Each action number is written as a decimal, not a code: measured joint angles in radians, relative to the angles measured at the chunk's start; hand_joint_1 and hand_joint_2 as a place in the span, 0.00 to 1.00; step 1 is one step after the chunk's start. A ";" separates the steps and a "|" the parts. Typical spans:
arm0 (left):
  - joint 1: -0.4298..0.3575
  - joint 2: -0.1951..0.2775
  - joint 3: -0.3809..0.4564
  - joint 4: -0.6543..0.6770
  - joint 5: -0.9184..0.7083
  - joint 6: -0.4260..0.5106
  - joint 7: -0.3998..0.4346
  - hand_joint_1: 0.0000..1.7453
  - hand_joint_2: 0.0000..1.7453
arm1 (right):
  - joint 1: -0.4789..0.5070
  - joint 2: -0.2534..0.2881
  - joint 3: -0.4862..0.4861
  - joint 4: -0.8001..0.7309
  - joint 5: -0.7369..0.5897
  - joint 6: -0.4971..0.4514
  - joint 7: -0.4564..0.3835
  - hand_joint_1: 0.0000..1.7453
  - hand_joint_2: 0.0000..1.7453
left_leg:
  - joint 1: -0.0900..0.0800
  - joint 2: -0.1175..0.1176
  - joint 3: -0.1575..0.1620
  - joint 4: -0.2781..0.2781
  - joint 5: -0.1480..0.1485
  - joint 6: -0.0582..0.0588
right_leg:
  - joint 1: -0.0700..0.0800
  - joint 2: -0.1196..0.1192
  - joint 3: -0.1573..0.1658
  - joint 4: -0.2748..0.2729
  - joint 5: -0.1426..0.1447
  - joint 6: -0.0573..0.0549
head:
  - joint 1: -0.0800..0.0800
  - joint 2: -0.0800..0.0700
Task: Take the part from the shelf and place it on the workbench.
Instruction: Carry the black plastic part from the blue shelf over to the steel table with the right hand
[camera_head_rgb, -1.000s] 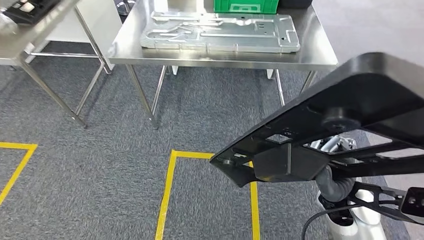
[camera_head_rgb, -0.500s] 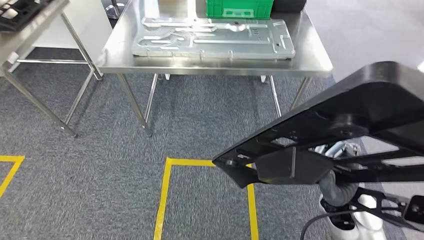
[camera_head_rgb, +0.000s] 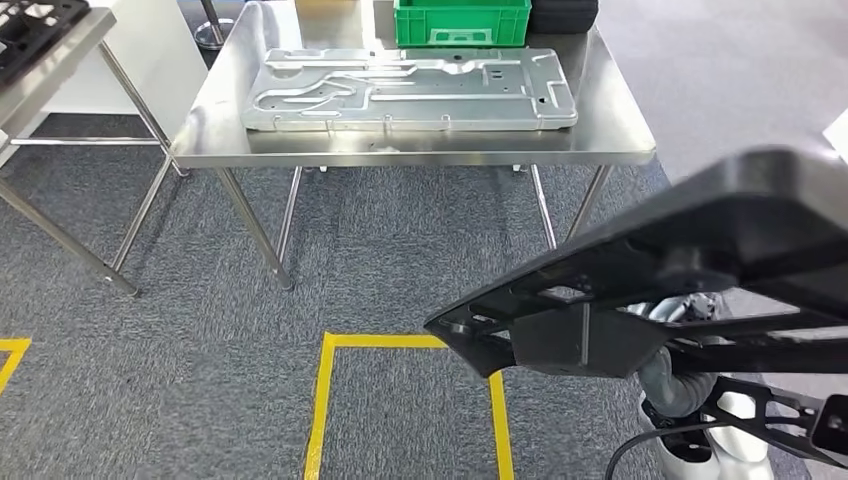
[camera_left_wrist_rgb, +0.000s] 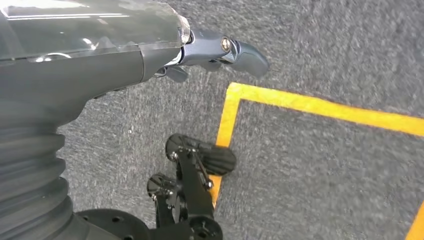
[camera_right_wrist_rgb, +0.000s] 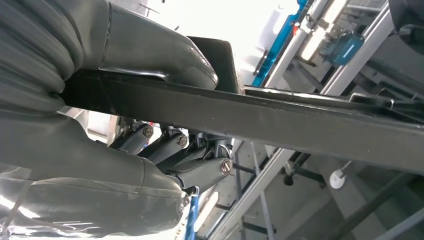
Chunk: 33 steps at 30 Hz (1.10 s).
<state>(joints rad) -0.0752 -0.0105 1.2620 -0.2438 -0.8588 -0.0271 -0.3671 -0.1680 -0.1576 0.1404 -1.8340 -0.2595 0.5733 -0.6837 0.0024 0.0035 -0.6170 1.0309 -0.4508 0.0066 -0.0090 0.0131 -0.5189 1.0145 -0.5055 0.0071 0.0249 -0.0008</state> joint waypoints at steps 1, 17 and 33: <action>0.000 0.000 0.000 0.000 0.000 0.000 0.000 0.00 1.00 | -0.001 0.002 0.000 -0.002 0.001 -0.001 0.002 1.00 1.00 | 0.000 0.000 0.006 -0.002 -0.001 0.008 | 0.000 0.000 0.002 0.004 -0.001 0.007 | 0.000 0.000; -0.001 -0.002 0.004 0.000 0.014 0.000 0.005 0.00 1.00 | -0.019 0.004 0.003 -0.011 -0.011 0.002 0.018 1.00 1.00 | -0.002 -0.006 0.119 -0.008 -0.066 -0.004 | 0.004 -0.014 -0.082 0.012 0.043 -0.007 | 0.003 0.000; 0.010 -0.004 0.006 -0.001 0.009 -0.004 -0.001 0.00 1.00 | 0.005 0.018 0.001 -0.029 -0.002 0.008 0.004 1.00 1.00 | -0.007 -0.007 0.015 0.001 0.010 0.017 | -0.001 -0.004 0.074 0.025 -0.049 0.014 | -0.001 0.000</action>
<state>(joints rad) -0.0648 -0.0147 1.2682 -0.2444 -0.8496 -0.0313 -0.3679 -0.1628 -0.1396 0.1410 -1.8631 -0.2616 0.5811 -0.6792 -0.0043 -0.0039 -0.6020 1.0322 -0.4406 0.0240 -0.0100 0.0095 -0.4447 1.0398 -0.5547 0.0215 0.0236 -0.0008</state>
